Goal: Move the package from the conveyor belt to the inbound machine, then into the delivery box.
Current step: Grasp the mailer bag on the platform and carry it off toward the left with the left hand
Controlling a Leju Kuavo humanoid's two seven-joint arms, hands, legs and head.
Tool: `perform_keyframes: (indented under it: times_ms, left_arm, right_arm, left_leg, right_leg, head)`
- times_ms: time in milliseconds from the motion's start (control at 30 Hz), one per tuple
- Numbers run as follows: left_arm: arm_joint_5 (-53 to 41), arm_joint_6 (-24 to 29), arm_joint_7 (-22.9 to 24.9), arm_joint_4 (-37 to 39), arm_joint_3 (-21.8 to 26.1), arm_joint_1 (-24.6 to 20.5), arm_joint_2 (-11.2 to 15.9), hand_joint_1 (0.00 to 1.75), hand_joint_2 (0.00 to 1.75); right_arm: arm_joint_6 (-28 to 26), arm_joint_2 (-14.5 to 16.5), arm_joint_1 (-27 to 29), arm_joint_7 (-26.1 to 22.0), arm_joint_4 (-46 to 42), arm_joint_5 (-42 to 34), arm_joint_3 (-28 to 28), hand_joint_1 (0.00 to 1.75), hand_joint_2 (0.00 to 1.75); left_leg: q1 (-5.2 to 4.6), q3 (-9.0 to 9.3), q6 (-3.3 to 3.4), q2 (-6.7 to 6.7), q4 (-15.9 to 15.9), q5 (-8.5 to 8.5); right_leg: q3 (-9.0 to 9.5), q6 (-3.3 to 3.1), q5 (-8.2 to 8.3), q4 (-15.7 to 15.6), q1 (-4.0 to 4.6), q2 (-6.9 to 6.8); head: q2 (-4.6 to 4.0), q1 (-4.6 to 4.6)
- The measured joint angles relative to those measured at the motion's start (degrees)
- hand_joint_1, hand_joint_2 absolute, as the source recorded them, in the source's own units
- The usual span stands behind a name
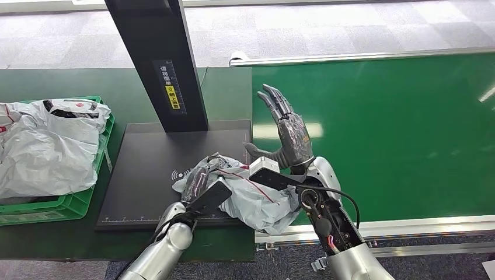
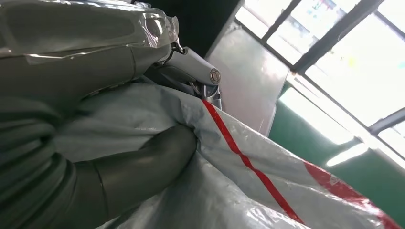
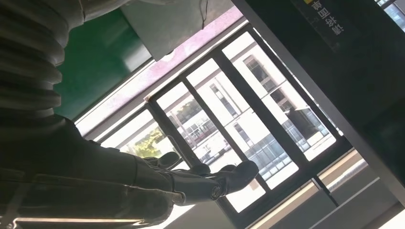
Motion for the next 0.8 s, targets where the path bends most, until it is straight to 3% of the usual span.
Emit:
perform_keyframes:
  times_ms: [167, 367, 567, 667, 800]
  left_arm:
    - [8.6, 6.9, -9.1, -4.2, 3.0, 1.5, -0.5, 1.75, 1.75]
    - [12.1, 9.8, -12.3, -8.0, 4.6, 2.9, -0.8, 1.75, 1.75]
    - [18.9, 21.9, -19.3, -15.6, 6.1, 5.6, -1.0, 1.75, 1.75]
    - [15.2, 23.6, -19.8, -22.8, 8.0, 7.8, -1.2, 1.75, 1.75]
    - [2.2, 23.6, -19.9, -31.4, 13.6, 9.3, -2.2, 1.75, 1.75]
  right_arm:
    - [0.1, 0.0, 0.0, -0.6, 0.7, -0.5, -0.7, 0.00, 1.75]
    - [0.0, 0.0, -0.1, -1.1, 1.5, -1.1, -0.8, 0.00, 1.75]
    - [-0.6, 0.0, -0.9, -2.2, 2.8, -2.7, -0.8, 0.00, 1.75]
    - [-1.1, 0.0, -1.2, -2.5, 3.5, -3.2, -0.8, 0.00, 1.75]
    - [-1.2, 0.0, -1.5, -2.7, 4.2, -3.4, -0.7, 0.00, 1.75]
  left_leg:
    - [0.00, -0.02, 0.00, -0.01, 0.0, 0.00]
    - [0.00, -0.04, 0.00, -0.01, 0.0, 0.00]
    - [0.01, -0.05, 0.00, -0.02, 0.0, 0.00]
    - [0.01, -0.07, 0.00, -0.01, 0.0, 0.00]
    - [0.01, -0.08, 0.00, 0.01, 0.0, 0.00]
  right_leg:
    - [-0.01, 0.00, 0.00, 0.0, 0.00, 0.00]
    - [-0.01, 0.00, 0.00, 0.0, 0.00, 0.00]
    - [-0.02, 0.00, 0.00, 0.0, 0.01, 0.00]
    - [-0.05, 0.00, -0.01, 0.0, 0.01, 0.00]
    - [-0.06, -0.01, -0.01, 0.0, 0.01, 0.01]
  head:
    - [0.00, 0.00]
    - [0.00, 0.01]
    - [0.00, 0.01]
    - [0.00, 0.01]
    - [0.00, 0.01]
